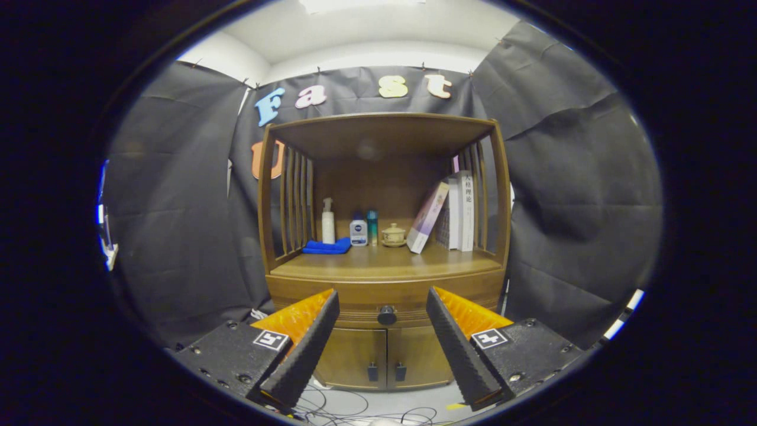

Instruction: Pull open the drawer, take out the items inside it, and place them on the countertop above the cabinet.

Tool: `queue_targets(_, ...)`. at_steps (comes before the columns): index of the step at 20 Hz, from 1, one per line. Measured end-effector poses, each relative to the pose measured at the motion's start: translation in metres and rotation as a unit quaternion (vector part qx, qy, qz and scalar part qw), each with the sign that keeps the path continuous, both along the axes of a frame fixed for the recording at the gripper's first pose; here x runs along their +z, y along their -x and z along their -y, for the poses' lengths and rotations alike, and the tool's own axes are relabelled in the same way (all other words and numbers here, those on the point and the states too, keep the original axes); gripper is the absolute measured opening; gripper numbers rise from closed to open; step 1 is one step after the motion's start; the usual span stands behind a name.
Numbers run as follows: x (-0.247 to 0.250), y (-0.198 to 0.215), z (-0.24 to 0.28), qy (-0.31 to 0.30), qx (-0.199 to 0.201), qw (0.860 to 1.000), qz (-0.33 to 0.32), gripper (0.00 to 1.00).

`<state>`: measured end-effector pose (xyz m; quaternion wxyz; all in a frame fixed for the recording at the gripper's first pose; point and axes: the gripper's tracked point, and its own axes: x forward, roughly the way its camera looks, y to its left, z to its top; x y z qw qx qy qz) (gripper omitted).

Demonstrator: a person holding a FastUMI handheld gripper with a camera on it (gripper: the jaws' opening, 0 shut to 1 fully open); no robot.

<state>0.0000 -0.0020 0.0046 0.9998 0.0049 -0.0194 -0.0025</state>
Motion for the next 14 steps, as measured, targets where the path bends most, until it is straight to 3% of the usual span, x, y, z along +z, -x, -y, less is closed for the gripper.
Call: queue_targets(14,-0.084,-0.166,0.026,0.0,-0.014,0.998,-0.056,0.97)
